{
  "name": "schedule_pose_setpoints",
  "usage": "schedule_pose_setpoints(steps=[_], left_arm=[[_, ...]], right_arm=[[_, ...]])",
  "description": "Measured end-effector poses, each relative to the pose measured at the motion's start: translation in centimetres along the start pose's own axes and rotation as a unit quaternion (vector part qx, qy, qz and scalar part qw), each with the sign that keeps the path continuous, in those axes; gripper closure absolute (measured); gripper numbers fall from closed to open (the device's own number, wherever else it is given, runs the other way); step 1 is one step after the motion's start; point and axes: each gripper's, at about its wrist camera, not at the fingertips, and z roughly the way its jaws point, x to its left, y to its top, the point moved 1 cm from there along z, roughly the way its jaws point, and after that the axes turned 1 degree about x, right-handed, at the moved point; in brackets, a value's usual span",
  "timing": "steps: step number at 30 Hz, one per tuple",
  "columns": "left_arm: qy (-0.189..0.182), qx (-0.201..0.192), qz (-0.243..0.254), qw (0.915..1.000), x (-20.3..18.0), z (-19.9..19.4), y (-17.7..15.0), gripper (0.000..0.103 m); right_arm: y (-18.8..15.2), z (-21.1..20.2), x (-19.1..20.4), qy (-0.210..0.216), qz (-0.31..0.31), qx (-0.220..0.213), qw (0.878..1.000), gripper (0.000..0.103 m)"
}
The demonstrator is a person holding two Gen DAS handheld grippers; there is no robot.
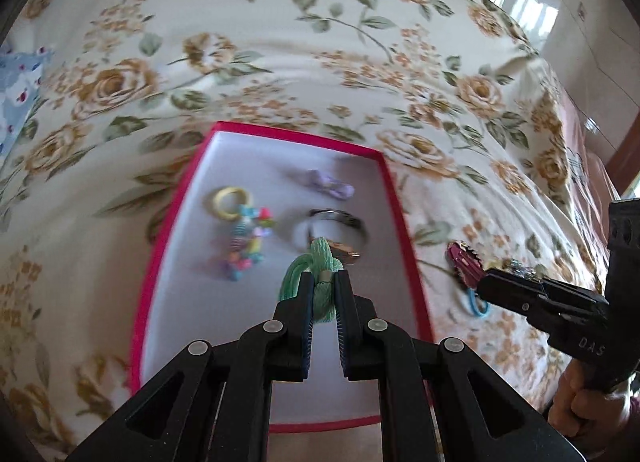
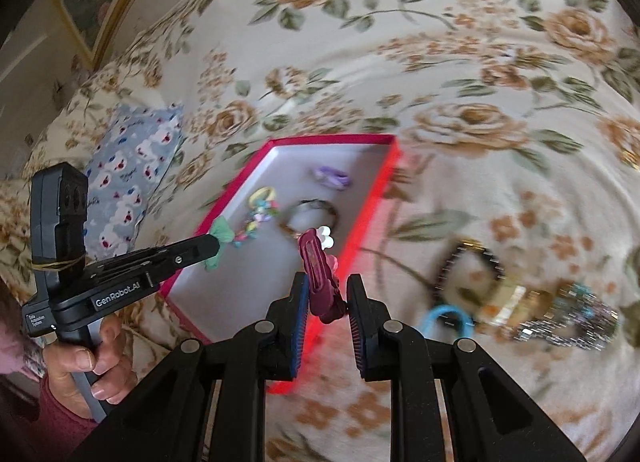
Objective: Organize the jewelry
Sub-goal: 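Carry both hair clips into the box and open both tools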
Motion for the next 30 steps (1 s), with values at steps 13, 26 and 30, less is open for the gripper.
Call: schedule_pose_setpoints(steps=[13, 26, 30], left_arm=[[0.041, 0.022, -0.011, 0.9989, 2.9, 2.7, 0.5, 0.094], [0.067, 0.044, 0.007, 0.9968, 3.2, 6.1, 0.9, 0.091], [0.068, 0.049, 0.006, 0.9965, 3.3, 6.6, 0.8, 0.088]], right_arm=[[0.6, 7.1, 4.2, 0.012, -0.044, 0.055, 0.997, 0.084], [0.6, 10.5, 4.2, -0.017, -0.068, 0.083, 0.994, 0.083], [0.7, 10.6, 4.3, -0.015, -0.069, 0.082, 0.994, 0.082]])
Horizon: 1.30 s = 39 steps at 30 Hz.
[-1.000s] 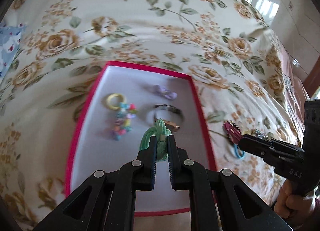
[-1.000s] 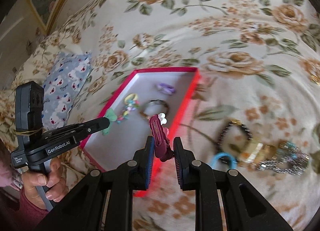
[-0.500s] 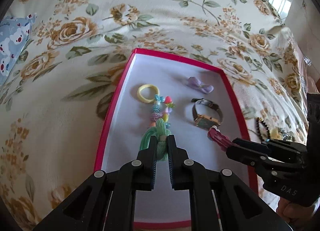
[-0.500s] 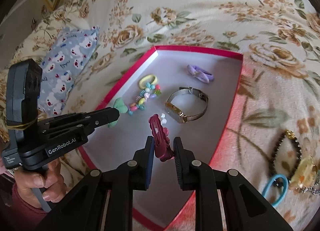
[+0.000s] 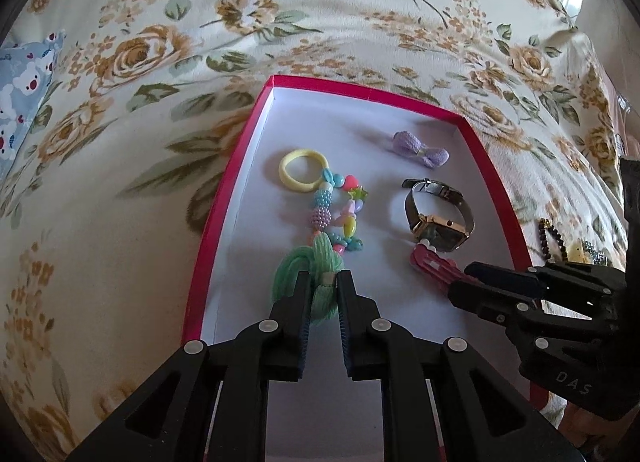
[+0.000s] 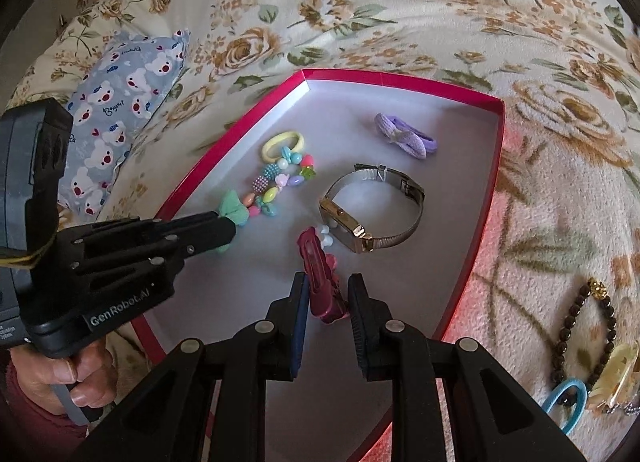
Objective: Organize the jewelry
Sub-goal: 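Carry both hair clips into the box and open both tools, then move both open tools back over the remaining jewelry pile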
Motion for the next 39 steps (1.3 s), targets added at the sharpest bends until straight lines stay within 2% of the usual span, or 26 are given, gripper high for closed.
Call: schedule_pose_setpoints(steps=[6, 10, 14, 19, 22, 24, 28, 34, 39], left_arm=[[0.003, 0.002, -0.007, 1.0, 0.2, 0.1, 0.0, 0.083], [0.005, -0.002, -0.014, 0.9999, 0.3, -0.5, -0.1, 0.077], [0.007, -0.017, -0.026, 0.9995, 0.6, -1.9, -0.4, 0.054], [0.001, -0.031, -0.033, 0.999, 0.5, -3.5, -1.2, 0.051], [-0.014, -0.036, -0.047, 0.9981, 0.4, -4.5, -1.9, 0.046], [-0.019, -0.04, -0.062, 0.9971, 0.4, -5.0, -2.5, 0.042], [-0.051, -0.037, -0.085, 0.9944, -0.4, -5.5, -4.0, 0.041], [-0.07, -0.031, -0.078, 0.9941, -2.3, -6.1, -4.8, 0.041], [-0.085, -0.02, -0.046, 0.9951, -4.9, -6.3, -5.1, 0.041]], right_arm=[[0.1, 0.0, -0.2, 0.011, 0.003, -0.003, 1.0, 0.08], [0.1, -0.4, -0.3, 0.017, 0.008, -0.008, 1.0, 0.07], [0.0, -1.4, -0.2, 0.022, 0.015, -0.019, 0.999, 0.069], [-0.6, -4.6, -0.9, 0.032, 0.031, -0.049, 0.998, 0.063], [-1.4, -6.6, -1.7, 0.03, 0.042, -0.066, 0.996, 0.059], [-2.4, -8.2, -2.7, 0.018, 0.05, -0.079, 0.995, 0.056], [-4.7, -10.9, -5.3, -0.013, 0.078, -0.093, 0.993, 0.056], [-7.6, -14.0, -9.0, -0.056, 0.117, -0.104, 0.986, 0.056], [-10.3, -16.1, -12.0, -0.084, 0.156, -0.112, 0.978, 0.056]])
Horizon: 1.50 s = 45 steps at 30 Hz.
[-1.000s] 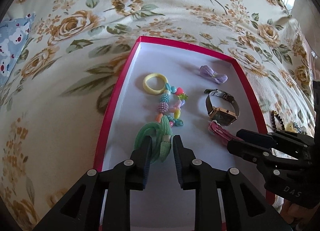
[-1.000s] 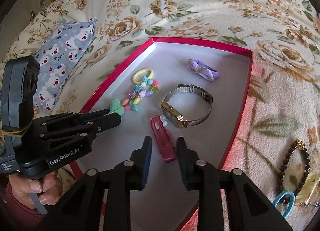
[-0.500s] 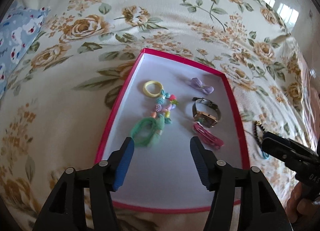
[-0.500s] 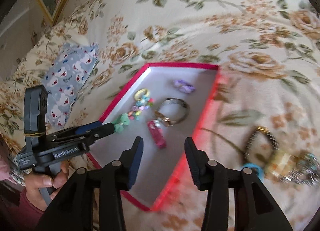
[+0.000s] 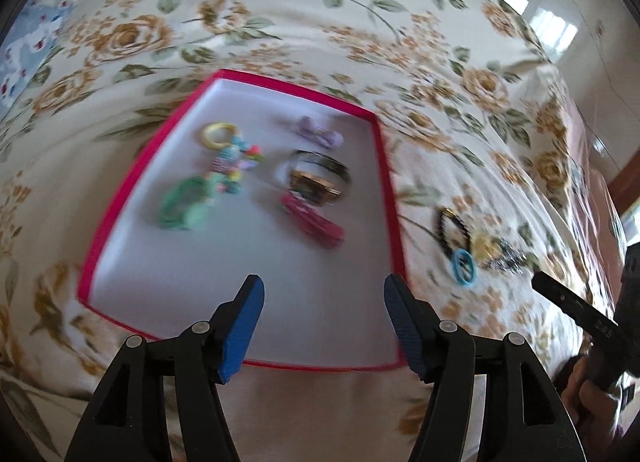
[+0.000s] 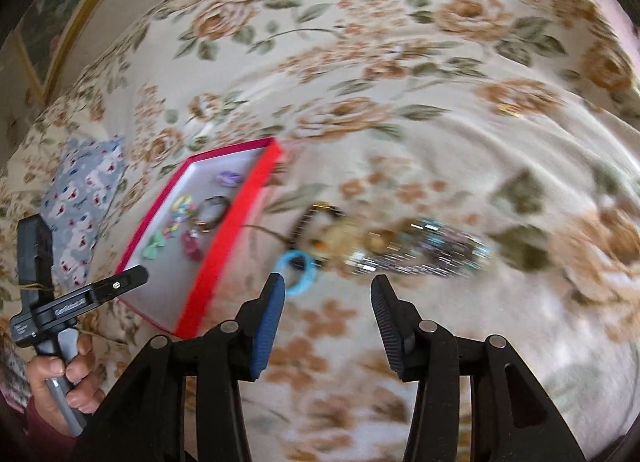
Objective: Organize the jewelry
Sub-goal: 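Move both open tools back over the remaining jewelry pile, then grasp the yellow claw clip with the left tool while the right tool grasps the crystal bead bracelet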
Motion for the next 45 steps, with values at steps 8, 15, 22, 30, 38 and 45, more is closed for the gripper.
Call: schedule_pose_setpoints(steps=[8, 15, 22, 30, 38, 45], left_arm=[[-0.02, 0.017, 0.052, 0.9983, -4.4, 1.1, 0.0, 0.038], [-0.037, 0.034, 0.078, 0.9957, -7.4, 3.1, 0.4, 0.036], [-0.051, 0.045, 0.112, 0.9913, -10.7, 5.9, 1.8, 0.036], [-0.069, 0.063, 0.14, 0.9857, -13.8, 10.7, 4.1, 0.036], [-0.064, 0.089, 0.171, 0.9791, -16.3, 15.5, 4.7, 0.04], [-0.079, 0.095, 0.182, 0.9754, -17.0, 16.7, 4.8, 0.07]], right_arm=[[-0.7, -1.8, -4.3, -0.023, 0.039, -0.016, 0.999, 0.056], [-0.3, -2.0, -6.2, -0.03, 0.053, -0.021, 0.998, 0.056], [0.7, -1.0, -7.1, -0.04, 0.052, -0.012, 0.998, 0.056], [1.9, 1.1, -8.1, -0.056, 0.047, 0.012, 0.997, 0.066], [2.4, 2.5, -8.4, -0.055, 0.043, 0.03, 0.997, 0.076], [2.4, 3.0, -8.5, -0.062, 0.038, 0.034, 0.997, 0.089]])
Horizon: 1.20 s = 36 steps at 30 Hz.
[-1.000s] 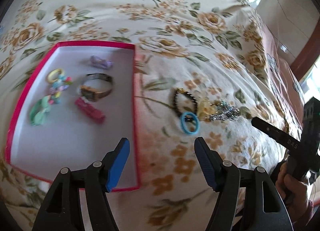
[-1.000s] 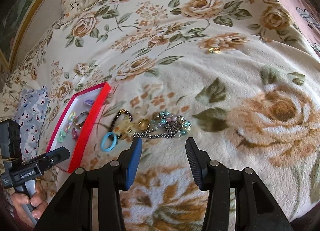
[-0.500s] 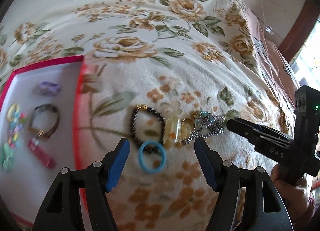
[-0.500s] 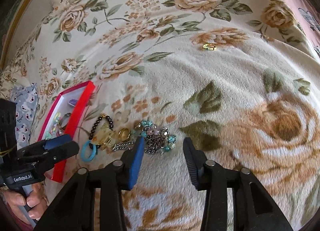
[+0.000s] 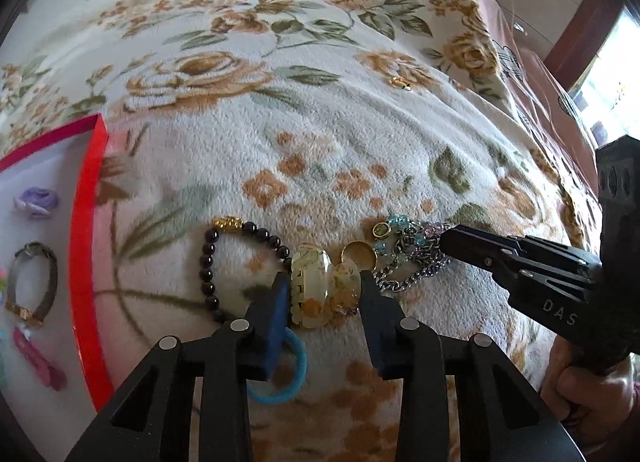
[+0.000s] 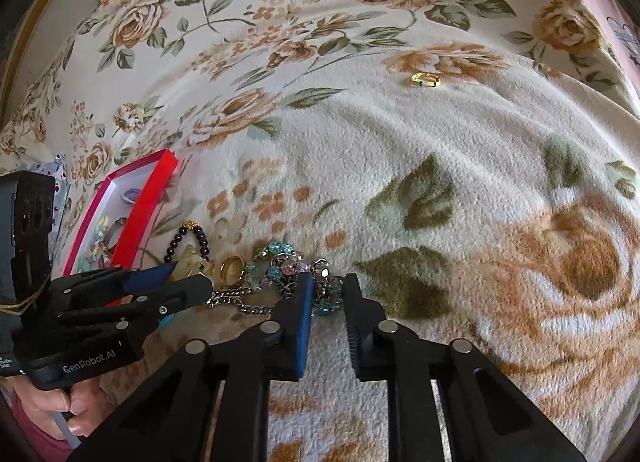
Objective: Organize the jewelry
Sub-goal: 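Grasp the yellow claw clip with the left tool while the right tool grasps the crystal bead bracelet, then carry the claw clip and bead bracelet into the box and open both tools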
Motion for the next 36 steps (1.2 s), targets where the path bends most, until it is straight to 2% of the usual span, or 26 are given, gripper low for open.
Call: schedule_pose_setpoints(steps=[4, 5, 12, 18, 25, 31, 36], left_arm=[[-0.006, -0.012, -0.006, 0.9999, 0.4, -1.1, -0.4, 0.07], [-0.006, -0.016, -0.007, 0.9998, 0.6, -1.5, -0.5, 0.07], [-0.011, -0.039, -0.028, 0.9988, 2.1, -5.1, -2.4, 0.07], [-0.011, -0.056, -0.042, 0.9975, 3.1, -7.8, -3.9, 0.07], [-0.005, -0.075, -0.06, 0.9953, 4.8, -10.9, -5.3, 0.07], [0.006, -0.091, -0.081, 0.9925, 6.6, -13.3, -7.1, 0.07], [0.021, -0.101, -0.103, 0.9893, 8.4, -15.1, -8.6, 0.07]], right_arm=[[0.0, -0.9, 0.1, 0.003, 0.0, -0.014, 1.0, 0.097], [0.1, -1.2, 0.2, 0.006, 0.001, -0.018, 1.0, 0.102], [0.3, -3.4, 1.1, 0.014, -0.01, -0.043, 0.999, 0.102], [0.4, -3.1, 1.6, -0.003, -0.021, -0.041, 0.999, 0.102], [0.8, -4.6, 3.1, 0.019, -0.028, -0.061, 0.998, 0.102], [1.5, -6.7, 6.3, 0.042, -0.054, -0.089, 0.994, 0.102], [1.8, -7.3, 9.4, 0.071, -0.074, -0.096, 0.99, 0.102]])
